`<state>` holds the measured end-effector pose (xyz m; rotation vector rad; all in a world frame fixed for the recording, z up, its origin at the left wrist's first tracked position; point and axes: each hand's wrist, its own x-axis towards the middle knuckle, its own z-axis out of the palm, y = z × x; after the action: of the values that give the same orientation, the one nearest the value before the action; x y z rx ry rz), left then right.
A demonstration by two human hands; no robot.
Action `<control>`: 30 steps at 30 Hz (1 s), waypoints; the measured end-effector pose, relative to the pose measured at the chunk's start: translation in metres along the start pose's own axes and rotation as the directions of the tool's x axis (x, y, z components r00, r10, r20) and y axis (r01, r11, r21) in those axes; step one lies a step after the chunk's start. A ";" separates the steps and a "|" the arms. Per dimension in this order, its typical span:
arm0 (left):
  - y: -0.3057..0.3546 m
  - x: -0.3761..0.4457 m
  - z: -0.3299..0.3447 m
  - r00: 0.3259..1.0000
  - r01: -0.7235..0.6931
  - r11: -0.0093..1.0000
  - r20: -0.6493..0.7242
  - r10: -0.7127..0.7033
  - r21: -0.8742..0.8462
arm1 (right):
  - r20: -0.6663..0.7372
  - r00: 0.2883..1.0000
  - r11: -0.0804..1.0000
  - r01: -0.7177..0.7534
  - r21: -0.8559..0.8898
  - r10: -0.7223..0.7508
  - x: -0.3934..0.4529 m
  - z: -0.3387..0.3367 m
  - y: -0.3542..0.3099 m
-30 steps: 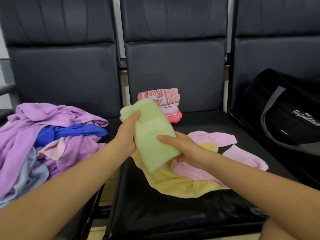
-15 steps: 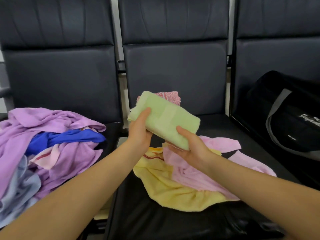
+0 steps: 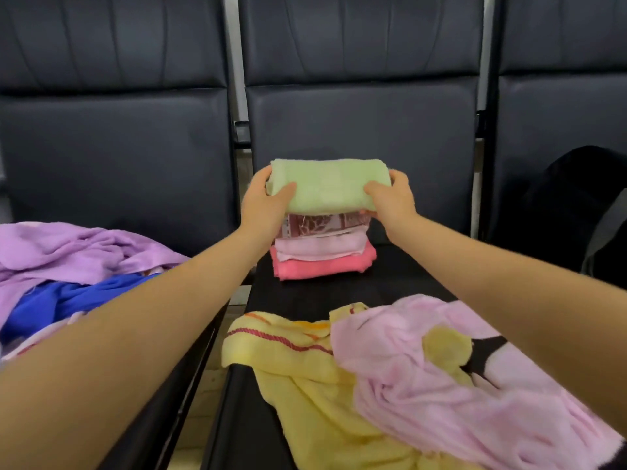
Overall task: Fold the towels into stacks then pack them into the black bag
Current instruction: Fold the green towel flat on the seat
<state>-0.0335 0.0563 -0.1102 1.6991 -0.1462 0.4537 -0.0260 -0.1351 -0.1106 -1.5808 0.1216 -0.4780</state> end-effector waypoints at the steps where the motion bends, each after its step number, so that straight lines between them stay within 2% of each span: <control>1: -0.002 0.011 0.003 1.000 -0.008 0.999 -0.004 0.008 0.040 | -0.019 0.998 0.997 0.056 -0.057 -0.057 0.012 0.006 -0.001; 3: -0.013 0.029 0.008 0.999 -0.030 0.980 0.036 0.023 0.196 | 0.004 0.989 0.961 0.147 -0.233 -0.150 0.031 0.015 0.007; 4: -0.023 0.035 0.011 0.997 -0.051 0.938 0.077 0.026 0.342 | 0.052 0.984 0.917 0.176 -0.357 -0.169 0.039 0.018 0.017; 6: -0.043 0.043 0.015 0.986 -0.100 0.777 0.168 -0.008 0.621 | 0.168 0.980 0.768 0.192 -0.611 -0.111 0.051 0.020 0.039; 8: -0.056 0.045 0.018 0.978 -0.105 0.680 0.200 -0.063 0.725 | 0.211 0.977 0.680 0.163 -0.715 -0.012 0.053 0.016 0.051; 11: -0.050 0.041 0.018 0.981 -0.068 0.592 0.162 -0.107 0.803 | 0.205 0.977 0.703 0.103 -0.704 0.062 0.048 0.001 0.049; 13: -0.038 0.032 0.015 0.990 -0.024 0.545 0.096 -0.104 0.838 | 0.147 0.987 0.745 0.055 -0.665 0.059 0.035 -0.013 0.040; 15: -0.028 0.008 0.011 0.999 -0.036 0.567 0.047 -0.005 0.823 | 0.075 0.997 0.795 0.016 -0.606 0.037 0.012 -0.027 0.035; 16: -0.025 -0.007 0.010 0.995 -0.093 0.593 0.054 0.083 0.800 | 0.043 0.999 0.816 0.004 -0.579 0.026 0.000 -0.034 0.034; 18: -0.023 -0.042 0.011 0.973 -0.222 0.663 0.121 0.196 0.715 | 0.013 0.999 0.835 -0.021 -0.549 0.034 -0.028 -0.050 0.037; 19: -0.023 -0.060 0.013 0.969 -0.248 0.703 0.170 0.180 0.667 | 0.019 0.999 0.831 -0.026 -0.556 0.044 -0.041 -0.059 0.040; 21: -0.028 -0.092 0.019 0.966 -0.186 0.770 0.255 0.031 0.611 | 0.075 0.991 0.758 -0.035 -0.651 0.111 -0.065 -0.078 0.051; 22: -0.031 -0.105 0.022 0.955 -0.131 0.786 0.289 -0.063 0.604 | 0.104 0.983 0.684 -0.030 -0.728 0.153 -0.076 -0.088 0.059; 24: -0.038 -0.125 0.029 0.909 -0.054 0.779 0.354 -0.220 0.624 | 0.164 0.961 0.466 0.042 -0.884 0.224 -0.095 -0.107 0.073; 26: -0.041 -0.136 0.035 0.848 -0.015 0.735 0.398 -0.350 0.678 | 0.276 0.917 0.255 0.204 -0.945 0.288 -0.111 -0.119 0.082; 27: -0.042 -0.138 0.038 0.818 0.006 0.714 0.407 -0.406 0.700 | 0.314 0.900 0.232 0.250 -0.940 0.302 -0.117 -0.122 0.085; 28: -0.042 -0.140 0.040 0.801 0.023 0.701 0.407 -0.439 0.712 | 0.337 0.893 0.264 0.262 -0.928 0.297 -0.122 -0.124 0.085; 30: -0.041 -0.142 0.039 0.781 0.036 0.690 0.411 -0.471 0.722 | 0.372 0.900 0.386 0.266 -0.883 0.229 -0.126 -0.124 0.084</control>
<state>-0.1409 0.0036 -0.2060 2.5265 -0.1706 -0.3134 -0.1688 -0.2110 -0.2213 -2.8146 0.0048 0.0245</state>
